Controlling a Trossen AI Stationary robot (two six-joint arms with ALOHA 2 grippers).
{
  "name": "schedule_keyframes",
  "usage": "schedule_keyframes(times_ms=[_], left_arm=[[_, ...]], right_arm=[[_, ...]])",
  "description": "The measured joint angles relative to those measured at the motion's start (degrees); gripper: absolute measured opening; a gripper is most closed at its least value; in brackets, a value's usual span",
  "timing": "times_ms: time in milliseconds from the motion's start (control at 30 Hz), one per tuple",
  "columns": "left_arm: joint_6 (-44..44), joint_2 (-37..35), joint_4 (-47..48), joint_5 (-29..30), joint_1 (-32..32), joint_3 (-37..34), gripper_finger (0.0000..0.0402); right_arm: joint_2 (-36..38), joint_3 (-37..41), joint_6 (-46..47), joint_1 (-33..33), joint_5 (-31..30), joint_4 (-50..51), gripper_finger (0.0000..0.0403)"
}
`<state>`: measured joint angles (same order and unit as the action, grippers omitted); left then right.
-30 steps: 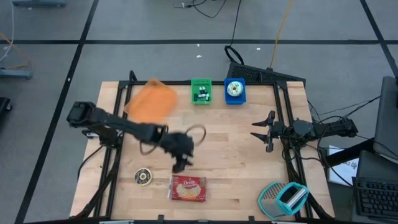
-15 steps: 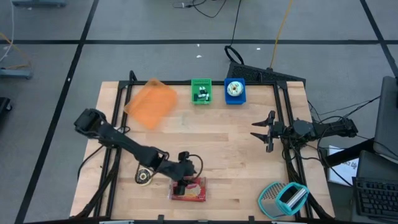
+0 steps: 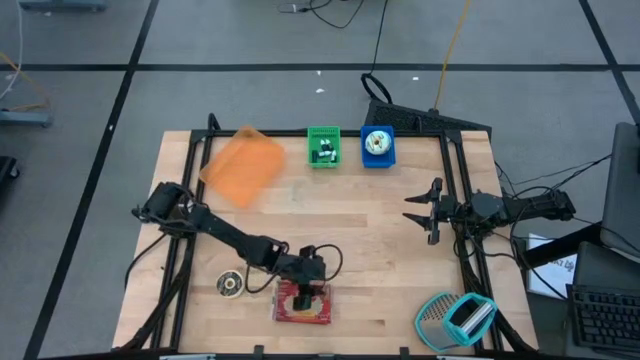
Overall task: Pick & Place Food Item
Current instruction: Put the red popcorn bag into the orange bin
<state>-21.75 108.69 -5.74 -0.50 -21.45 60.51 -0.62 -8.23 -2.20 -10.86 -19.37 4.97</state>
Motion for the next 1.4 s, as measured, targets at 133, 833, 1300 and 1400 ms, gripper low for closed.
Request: schedule_keyframes(times_ms=[133, 833, 1300, 1400], left_arm=[[1.05, 0.47, -2.32, -1.24, 0.00, -0.02, 0.0195], [1.81, 4.21, -4.63, -2.57, 0.07, -0.02, 0.0146], [-1.94, 2.73, -5.07, -7.51, 2.38, -0.19, 0.0023], [0.91, 0.69, -5.19, -5.15, 2.34, -0.20, 0.0030]], right_arm=[[0.00, 0.00, 0.00, 0.00, -0.01, -0.02, 0.0187], [0.00, 0.00, 0.00, 0.00, 0.00, 0.00, 0.0187], [0.01, 0.00, 0.01, 0.01, 0.00, 0.01, 0.0187], [0.00, 0.00, 0.00, 0.01, -0.01, 0.00, 0.0187]])
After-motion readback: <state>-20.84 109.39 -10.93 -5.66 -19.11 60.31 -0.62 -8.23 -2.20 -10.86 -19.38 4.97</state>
